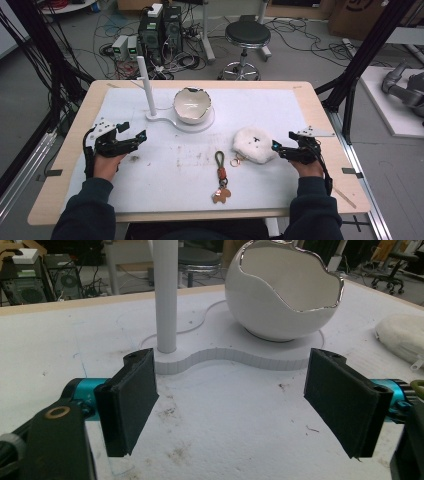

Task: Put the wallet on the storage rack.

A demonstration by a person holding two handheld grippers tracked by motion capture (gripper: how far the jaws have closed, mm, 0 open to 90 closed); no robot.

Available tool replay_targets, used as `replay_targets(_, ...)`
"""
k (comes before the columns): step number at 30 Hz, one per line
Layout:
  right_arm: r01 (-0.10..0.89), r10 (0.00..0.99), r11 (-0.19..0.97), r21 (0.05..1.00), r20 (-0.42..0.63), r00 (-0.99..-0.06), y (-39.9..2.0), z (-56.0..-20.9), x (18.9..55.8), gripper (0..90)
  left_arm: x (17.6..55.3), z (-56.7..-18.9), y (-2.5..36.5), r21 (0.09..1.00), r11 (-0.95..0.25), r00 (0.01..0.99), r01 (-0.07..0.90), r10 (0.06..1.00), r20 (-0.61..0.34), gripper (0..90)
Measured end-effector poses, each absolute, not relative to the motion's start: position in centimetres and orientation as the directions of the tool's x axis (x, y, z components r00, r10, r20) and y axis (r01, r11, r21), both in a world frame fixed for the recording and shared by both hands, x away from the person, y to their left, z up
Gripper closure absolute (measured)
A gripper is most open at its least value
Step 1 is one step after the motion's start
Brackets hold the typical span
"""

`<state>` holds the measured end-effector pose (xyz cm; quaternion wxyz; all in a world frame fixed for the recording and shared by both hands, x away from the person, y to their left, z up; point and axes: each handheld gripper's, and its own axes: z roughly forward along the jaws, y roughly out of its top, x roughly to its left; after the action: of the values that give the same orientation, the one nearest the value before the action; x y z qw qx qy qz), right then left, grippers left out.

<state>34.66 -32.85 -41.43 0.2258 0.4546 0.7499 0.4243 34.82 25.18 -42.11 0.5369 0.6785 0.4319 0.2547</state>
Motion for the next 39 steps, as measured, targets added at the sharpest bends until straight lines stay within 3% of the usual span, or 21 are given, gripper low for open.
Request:
replay_targets(9, 0.554, 0.87, 0.243, 0.796, 0.074, -0.488, -31.5, -42.5, 35.6, 20.7, 34.7, -42.1, 24.7, 0.949, -0.061, 0.514, 0.311, 0.85, -0.114, 21.4)
replay_targets(18, 0.699, 0.885, 0.265, 0.665, 0.12, -0.45, -30.7, -44.5, 36.7, 21.3, 34.6, -42.1, 24.4, 0.947, -0.076, 0.526, 0.312, 0.844, -0.106, 21.5)
replay_targets(20, 0.687, 0.871, 0.291, 0.665, 0.113, -0.479, -30.7, -44.4, 36.8, 30.1, 34.6, -42.1, 24.4, 0.946, -0.078, 0.526, 0.314, 0.844, -0.105, 21.5)
replay_targets(21, 0.687, 0.871, 0.291, 0.665, 0.113, -0.479, -30.7, -44.4, 36.8, 30.1, 34.6, -42.1, 24.4, 0.946, -0.078, 0.526, 0.314, 0.844, -0.105, 21.5)
replay_targets(22, 0.68, 0.853, 0.309, 0.665, 0.124, -0.508, -30.6, -44.3, 36.7, 39.5, 34.6, -42.1, 24.3, 0.946, -0.079, 0.529, 0.314, 0.842, -0.106, 21.4)
replay_targets(25, 0.692, 0.859, 0.298, 0.658, 0.132, -0.495, -30.6, -44.2, 36.6, 44.7, 34.6, -42.1, 24.3, 0.945, -0.081, 0.527, 0.316, 0.844, -0.104, 21.4)
replay_targets(28, 0.709, 0.863, 0.267, 0.652, 0.166, -0.478, -30.7, -43.9, 36.5, 67.0, 34.5, -42.1, 24.2, 0.944, -0.085, 0.533, 0.319, 0.84, -0.104, 22.0)
replay_targets(29, 0.709, 0.863, 0.267, 0.652, 0.166, -0.478, -30.7, -43.9, 36.5, 67.0, 34.5, -42.1, 24.2, 0.944, -0.085, 0.533, 0.319, 0.84, -0.104, 24.2)
replay_targets(30, 0.693, 0.86, 0.278, 0.665, 0.149, -0.488, -30.7, -43.6, 36.3, 79.3, 34.5, -42.1, 24.1, 0.946, -0.098, 0.553, 0.31, 0.828, -0.095, 28.8)
replay_targets(35, 0.641, 0.842, 0.297, 0.708, 0.123, -0.526, -30.7, -43.1, 36.1, 82.3, 34.4, -42.1, 23.8, 0.943, -0.099, 0.567, 0.318, 0.817, -0.106, 31.5)
replay_targets(39, 0.543, 0.823, 0.255, 0.8, 0.115, -0.556, -30.7, -41.6, 35.3, 83.0, 34.5, -41.9, 23.1, 0.94, -0.083, 0.598, 0.332, 0.789, -0.142, 29.5)
